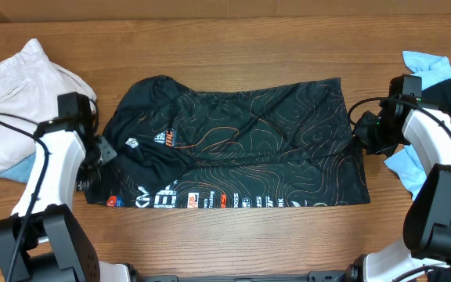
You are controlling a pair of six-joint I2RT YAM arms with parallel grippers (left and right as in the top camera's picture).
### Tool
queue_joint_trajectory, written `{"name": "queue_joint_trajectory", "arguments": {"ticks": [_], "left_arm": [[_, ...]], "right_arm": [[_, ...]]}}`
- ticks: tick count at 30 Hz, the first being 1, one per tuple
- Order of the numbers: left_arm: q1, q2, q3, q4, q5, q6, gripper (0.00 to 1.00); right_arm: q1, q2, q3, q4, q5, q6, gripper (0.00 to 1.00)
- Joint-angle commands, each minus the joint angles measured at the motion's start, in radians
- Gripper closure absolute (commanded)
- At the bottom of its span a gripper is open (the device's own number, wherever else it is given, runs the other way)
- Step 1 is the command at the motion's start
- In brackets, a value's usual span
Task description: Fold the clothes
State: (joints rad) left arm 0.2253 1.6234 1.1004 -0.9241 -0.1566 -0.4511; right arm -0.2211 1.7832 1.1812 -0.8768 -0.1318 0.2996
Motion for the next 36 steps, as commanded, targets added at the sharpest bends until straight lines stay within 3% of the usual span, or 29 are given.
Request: {"name": "queue_joint_trajectory", "arguments": {"ticks": [1,2,7,14,18,26,30,36], "left_arm": [[0.004,-0.023,0.108,0.037,0.142,0.122,0.56],[-0.001,-0.023,0.13,0.066,0.185,0.163,0.49],[-0.023,-0.022,0.202,0.235,0.288,0.295,0.38],[-0.038,0.031,0.212,0.449,0.289,0.298,0.41],[-0.051,0.117,0.212,0.575,0.291,0.298,0.49],[-0.081,0.319,0.213,0.859,0.458,0.259,0.47],[-0.108,0.42,0.261,0.886,0.471,0.245,0.46],[-0.123,0.545,0.401,0.773,0.458,0.258,0.47]], "right_arm": [[-0.002,-0.029,0.056,-0.007,-0.031,-0.042,0.72],[-0.002,-0.041,0.072,-0.015,-0.031,-0.042,0.7],[0.023,-0.11,0.132,-0.069,-0.031,-0.072,0.64],[0.071,-0.165,0.136,-0.132,-0.029,-0.091,0.63],[0.08,-0.165,0.135,-0.172,-0.027,-0.091,0.62],[0.08,-0.165,0.135,-0.21,-0.027,-0.091,0.63],[0.08,-0.165,0.135,-0.21,-0.028,-0.09,0.63],[0.08,-0.165,0.135,-0.212,-0.027,-0.09,0.63]]}}
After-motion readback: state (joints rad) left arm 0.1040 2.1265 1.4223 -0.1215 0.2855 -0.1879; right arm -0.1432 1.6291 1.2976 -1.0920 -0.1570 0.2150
